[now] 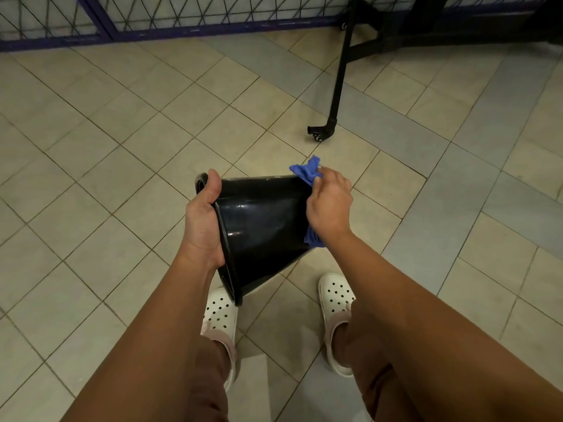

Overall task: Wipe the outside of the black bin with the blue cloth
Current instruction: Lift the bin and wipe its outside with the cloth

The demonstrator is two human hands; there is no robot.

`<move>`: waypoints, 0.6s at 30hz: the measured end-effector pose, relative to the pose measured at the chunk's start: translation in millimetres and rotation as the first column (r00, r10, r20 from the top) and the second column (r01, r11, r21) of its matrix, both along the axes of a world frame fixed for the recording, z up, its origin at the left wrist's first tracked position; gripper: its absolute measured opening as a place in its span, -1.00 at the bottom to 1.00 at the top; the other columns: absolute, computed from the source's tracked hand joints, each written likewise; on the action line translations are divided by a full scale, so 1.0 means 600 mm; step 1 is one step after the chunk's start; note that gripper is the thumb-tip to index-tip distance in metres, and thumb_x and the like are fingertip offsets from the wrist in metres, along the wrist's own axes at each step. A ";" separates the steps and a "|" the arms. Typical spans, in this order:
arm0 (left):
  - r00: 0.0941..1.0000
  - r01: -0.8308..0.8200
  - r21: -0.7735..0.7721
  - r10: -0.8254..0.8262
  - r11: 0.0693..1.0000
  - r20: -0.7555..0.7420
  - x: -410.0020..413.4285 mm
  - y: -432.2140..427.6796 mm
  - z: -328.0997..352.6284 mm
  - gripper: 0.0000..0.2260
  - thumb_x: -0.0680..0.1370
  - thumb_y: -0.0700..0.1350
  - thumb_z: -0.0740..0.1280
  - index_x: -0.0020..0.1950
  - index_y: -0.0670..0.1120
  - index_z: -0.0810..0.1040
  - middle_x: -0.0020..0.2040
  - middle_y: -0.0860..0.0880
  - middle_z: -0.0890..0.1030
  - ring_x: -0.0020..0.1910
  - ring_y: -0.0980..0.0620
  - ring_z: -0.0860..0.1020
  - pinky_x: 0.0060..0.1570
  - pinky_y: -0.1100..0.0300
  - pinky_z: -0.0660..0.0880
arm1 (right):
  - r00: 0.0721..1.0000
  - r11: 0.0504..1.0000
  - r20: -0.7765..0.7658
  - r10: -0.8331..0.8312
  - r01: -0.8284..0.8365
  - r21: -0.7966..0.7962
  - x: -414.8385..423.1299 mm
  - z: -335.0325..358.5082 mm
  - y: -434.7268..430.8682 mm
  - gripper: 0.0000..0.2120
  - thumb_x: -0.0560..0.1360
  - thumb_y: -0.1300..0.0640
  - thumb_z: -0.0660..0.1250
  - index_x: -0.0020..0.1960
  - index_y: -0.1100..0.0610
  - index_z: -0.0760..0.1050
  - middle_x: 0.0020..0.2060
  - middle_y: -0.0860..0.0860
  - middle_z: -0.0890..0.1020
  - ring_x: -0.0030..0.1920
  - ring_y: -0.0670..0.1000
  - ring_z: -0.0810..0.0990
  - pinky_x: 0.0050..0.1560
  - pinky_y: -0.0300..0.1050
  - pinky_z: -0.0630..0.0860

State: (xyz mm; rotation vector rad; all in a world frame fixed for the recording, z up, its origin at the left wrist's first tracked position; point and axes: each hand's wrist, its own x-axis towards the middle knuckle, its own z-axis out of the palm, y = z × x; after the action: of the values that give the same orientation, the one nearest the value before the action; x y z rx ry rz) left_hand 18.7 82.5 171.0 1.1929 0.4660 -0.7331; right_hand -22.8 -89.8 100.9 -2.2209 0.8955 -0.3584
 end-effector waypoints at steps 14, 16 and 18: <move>0.992 0.109 -0.082 -0.103 0.991 0.068 -0.005 -0.002 -0.002 -0.52 0.50 0.22 0.23 0.15 -0.13 0.60 0.00 -0.15 0.72 -0.04 -0.15 0.70 -0.09 -0.01 0.63 | 0.995 0.995 -0.004 0.096 -0.096 -0.026 -0.001 0.015 0.012 -0.66 0.61 0.17 0.09 0.36 0.18 0.36 0.34 0.06 0.43 0.34 0.08 0.32 0.37 -0.05 0.18; 0.986 0.160 -0.127 -0.152 0.979 0.071 -0.007 -0.001 -0.004 -0.59 0.48 0.12 0.26 0.16 -0.14 0.60 0.00 -0.15 0.72 -0.02 -0.15 0.69 -0.08 0.00 0.62 | 0.998 1.000 -0.062 0.013 -0.013 0.002 0.001 0.019 0.007 -0.68 0.62 0.14 0.09 0.33 0.16 0.38 0.33 0.05 0.40 0.33 0.08 0.28 0.31 -0.03 0.21; 0.979 0.200 -0.184 -0.191 0.962 0.069 -0.007 0.003 -0.007 -0.64 0.46 -0.01 0.29 0.18 -0.16 0.58 -0.02 -0.15 0.71 -0.05 -0.12 0.70 -0.12 0.02 0.63 | 0.993 1.000 -0.120 -0.020 0.018 -0.020 -0.001 0.020 0.001 -0.69 0.61 0.08 0.12 0.28 0.15 0.44 0.29 0.06 0.39 0.29 0.08 0.25 0.25 -0.05 0.22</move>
State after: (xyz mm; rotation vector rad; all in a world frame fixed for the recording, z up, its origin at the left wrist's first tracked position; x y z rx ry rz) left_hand 14.7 84.1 166.5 1.0836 0.2312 -0.8950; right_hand -23.5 -89.2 113.0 -2.2716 0.9814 -0.2447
